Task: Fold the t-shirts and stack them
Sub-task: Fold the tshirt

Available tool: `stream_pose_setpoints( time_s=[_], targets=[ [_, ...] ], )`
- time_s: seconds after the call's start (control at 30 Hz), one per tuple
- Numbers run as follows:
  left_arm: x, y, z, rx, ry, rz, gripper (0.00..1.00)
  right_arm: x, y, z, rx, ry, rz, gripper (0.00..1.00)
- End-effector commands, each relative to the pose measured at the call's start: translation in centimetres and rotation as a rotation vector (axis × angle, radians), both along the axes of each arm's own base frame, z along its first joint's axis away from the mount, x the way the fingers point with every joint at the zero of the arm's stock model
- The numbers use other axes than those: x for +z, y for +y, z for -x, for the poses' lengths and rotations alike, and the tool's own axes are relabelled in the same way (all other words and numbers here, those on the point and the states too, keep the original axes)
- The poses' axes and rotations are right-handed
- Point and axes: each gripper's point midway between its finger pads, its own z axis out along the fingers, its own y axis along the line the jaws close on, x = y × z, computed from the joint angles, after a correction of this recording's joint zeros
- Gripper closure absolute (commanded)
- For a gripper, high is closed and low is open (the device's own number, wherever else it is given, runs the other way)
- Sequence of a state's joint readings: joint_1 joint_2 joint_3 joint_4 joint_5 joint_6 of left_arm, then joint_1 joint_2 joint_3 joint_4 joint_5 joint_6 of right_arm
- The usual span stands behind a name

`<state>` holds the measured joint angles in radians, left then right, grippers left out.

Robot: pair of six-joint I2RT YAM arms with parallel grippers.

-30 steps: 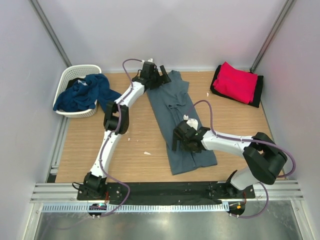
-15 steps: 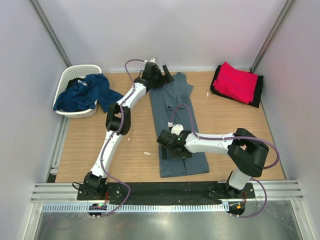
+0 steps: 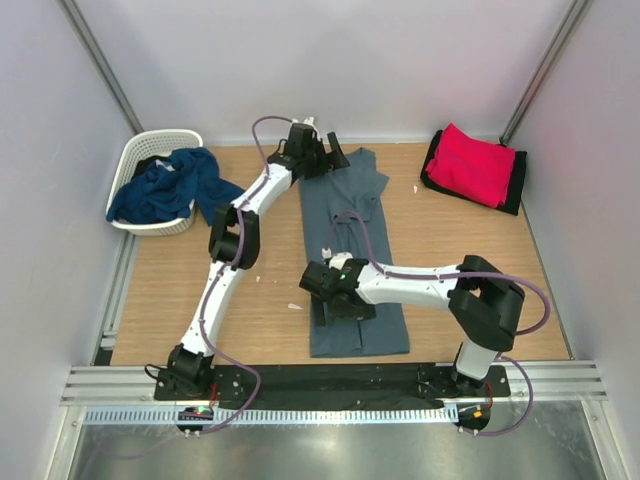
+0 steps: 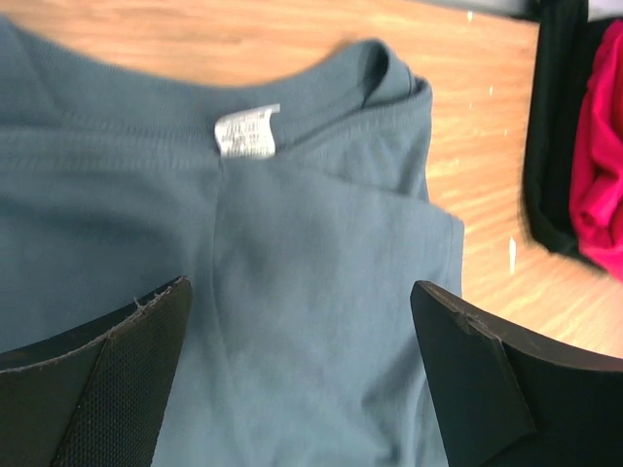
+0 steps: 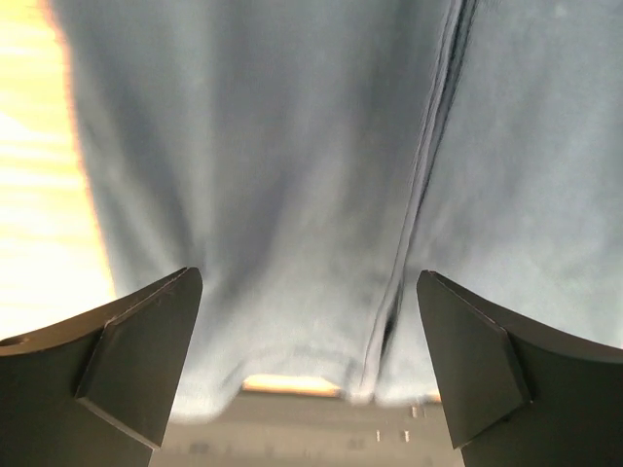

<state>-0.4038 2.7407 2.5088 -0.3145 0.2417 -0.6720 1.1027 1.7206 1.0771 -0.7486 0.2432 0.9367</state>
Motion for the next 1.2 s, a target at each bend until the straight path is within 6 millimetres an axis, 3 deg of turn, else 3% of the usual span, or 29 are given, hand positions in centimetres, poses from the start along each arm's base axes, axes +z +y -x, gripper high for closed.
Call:
stream_pose_setpoints(
  time_s=[0.0,0.03,0.07,0.1,0.17,0.2,0.23,0.27,0.3,0.33,0.37,0.4,0.43,0.47,0.5,0.53,0.57,0.6,0.63,0.67,0.7,0.73,0.77,0.83,0.87,0.97,1.0,1.07,1.17],
  targets=[
    [11.5,1.0,1.0,-0.067,-0.165,0.02,0.05,6.2,0.6,-2.0,0.007,-0.07,-0.057,0.0],
    [13.3,1.3,1.4,-0.073,-0.19,0.02,0.04,7.4,0.2,-2.9,-0.007,-0.086,-0.07,0.0],
    [14.2,1.7,1.9,-0.086,-0.206,0.01,0.03,10.2,0.4,-4.0,-0.027,-0.13,-0.143,0.0],
    [17.7,2.5,2.5,-0.083,-0.254,0.02,0.02,11.4,-0.9,-6.0,-0.071,-0.148,-0.168,0.0],
    [19.7,3.2,3.5,-0.09,-0.275,0.016,0.01,13.9,-2.6,-8.3,-0.12,-0.202,-0.215,0.0],
    [22.5,4.0,4.4,-0.089,-0.315,0.013,0.0,15.4,-4.0,-9.6,-0.15,-0.244,-0.233,0.0],
    [23.2,4.3,5.0,-0.094,-0.319,0.003,0.0,16.4,-6.5,-12.2,-0.201,-0.308,-0.209,0.0],
    [23.0,4.6,5.7,-0.097,-0.305,-0.014,0.0,17.2,-8.0,-13.7,-0.236,-0.346,-0.197,0.0],
    [24.2,5.2,7.1,-0.098,-0.298,-0.022,0.0,17.5,-9.3,-15.0,-0.265,-0.374,-0.18,0.01],
    [24.4,5.5,8.0,-0.102,-0.282,-0.024,0.0,18.0,-11.9,-17.6,-0.327,-0.42,-0.163,0.0],
    [24.1,5.8,8.9,-0.102,-0.261,-0.029,0.0,18.3,-12.8,-19.1,-0.355,-0.441,-0.169,0.0],
    [20.3,6.0,10.4,-0.105,-0.163,-0.057,0.0,18.3,-13.4,-20.4,-0.365,-0.458,-0.18,0.0],
    [22.3,6.5,12.3,-0.099,-0.188,-0.058,0.0,18.0,-13.7,-23.0,-0.386,-0.494,-0.205,0.0],
    [20.6,6.8,13.6,-0.094,-0.152,-0.084,0.0,18.0,-15.2,-24.9,-0.421,-0.509,-0.217,0.0],
    [17.0,7.0,15.7,-0.085,-0.082,-0.132,0.0,17.9,-15.9,-26.3,-0.435,-0.524,-0.225,0.0],
    [15.8,7.2,17.3,-0.073,-0.046,-0.137,0.0,16.5,-16.1,-28.7,-0.444,-0.526,-0.226,0.01],
    [17.3,7.6,19.2,-0.06,-0.072,-0.12,0.0,17.1,-17.2,-30.6,-0.463,-0.559,-0.227,0.03],
    [13.8,7.7,21.3,-0.041,-0.001,-0.134,0.0,16.8,-17.3,-32.3,-0.462,-0.573,-0.234,0.05],
    [13.3,8.0,22.3,-0.02,0.008,-0.138,0.0,15.8,-17.2,-34.4,-0.459,-0.563,-0.234,0.06],
    [14.6,8.2,23.8,-0.005,-0.019,-0.126,0.0,14.7,-17.3,-35.7,-0.454,-0.547,-0.243,0.09],
    [13.7,8.8,24.8,0.018,0.008,-0.131,0.01,14.0,-17.2,-36.8,-0.446,-0.537,-0.255,0.11],
    [11.4,9.5,26.5,0.045,0.07,-0.14,0.01,15.0,-16.7,-38.5,-0.435,-0.568,-0.283,0.12],
    [11.5,9.3,28.2,0.045,0.07,-0.128,0.02,11.7,-16.4,-39.6,-0.429,-0.518,-0.267,0.15],
    [10.4,9.6,30.0,0.068,0.098,-0.131,0.03,11.1,-15.8,-41.6,-0.405,-0.534,-0.279,0.17],
    [8.9,9.4,32.1,0.065,0.146,-0.12,0.04,9.0,-15.7,-42.2,-0.4,-0.509,-0.267,0.19],
    [6.1,9.5,34.9,0.094,0.208,-0.143,0.07,8.3,-15.7,-44.1,-0.402,-0.532,-0.253,0.26],
    [5.6,9.5,35.7,0.095,0.223,-0.139,0.09,6.8,-15.6,-44.4,-0.4,-0.513,-0.241,0.27],
    [4.0,9.8,37.3,0.095,0.273,-0.144,0.14,6.8,-15.5,-45.3,-0.389,-0.528,-0.245,0.28],
    [3.0,10.2,38.7,0.09,0.317,-0.15,0.21,5.5,-15.5,-46.0,-0.386,-0.525,-0.231,0.33]
  ],
)
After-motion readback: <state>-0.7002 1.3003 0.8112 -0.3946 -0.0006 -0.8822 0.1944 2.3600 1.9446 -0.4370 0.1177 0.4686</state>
